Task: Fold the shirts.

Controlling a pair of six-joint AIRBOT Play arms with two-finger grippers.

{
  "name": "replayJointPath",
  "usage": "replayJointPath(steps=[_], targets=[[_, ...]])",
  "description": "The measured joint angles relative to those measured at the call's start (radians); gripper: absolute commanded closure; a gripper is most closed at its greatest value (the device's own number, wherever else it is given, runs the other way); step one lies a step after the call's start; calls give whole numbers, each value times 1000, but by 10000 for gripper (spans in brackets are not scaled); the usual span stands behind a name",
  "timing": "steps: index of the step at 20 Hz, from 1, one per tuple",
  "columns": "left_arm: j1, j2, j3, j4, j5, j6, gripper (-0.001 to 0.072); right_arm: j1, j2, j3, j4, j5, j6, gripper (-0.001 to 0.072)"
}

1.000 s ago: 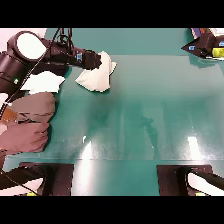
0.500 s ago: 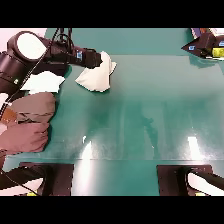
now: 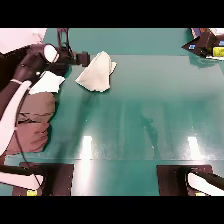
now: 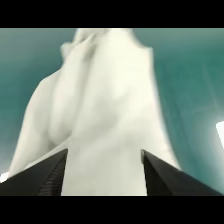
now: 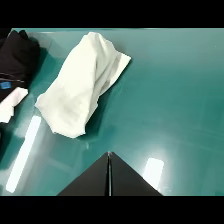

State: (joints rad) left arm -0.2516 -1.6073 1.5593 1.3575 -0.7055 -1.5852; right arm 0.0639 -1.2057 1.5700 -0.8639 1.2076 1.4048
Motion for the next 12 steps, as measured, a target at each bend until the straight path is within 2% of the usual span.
replayJointPath(steps=[5, 6, 7, 8, 12], targets=[[27, -164, 0, -72, 15, 87, 161, 0, 0, 0, 0, 30, 0, 700], [28, -179, 1, -82, 17, 95, 244, 0, 0, 0, 0, 31, 0, 699], [29, -189, 8, -90, 15, 103, 540, 0, 0, 0, 0, 35, 0, 699], [30, -195, 19, -94, 10, 109, 678, 0, 0, 0, 0, 37, 0, 699], [34, -187, 132, -101, -61, 121, 687, 0, 2, 2, 0, 49, 0, 699]])
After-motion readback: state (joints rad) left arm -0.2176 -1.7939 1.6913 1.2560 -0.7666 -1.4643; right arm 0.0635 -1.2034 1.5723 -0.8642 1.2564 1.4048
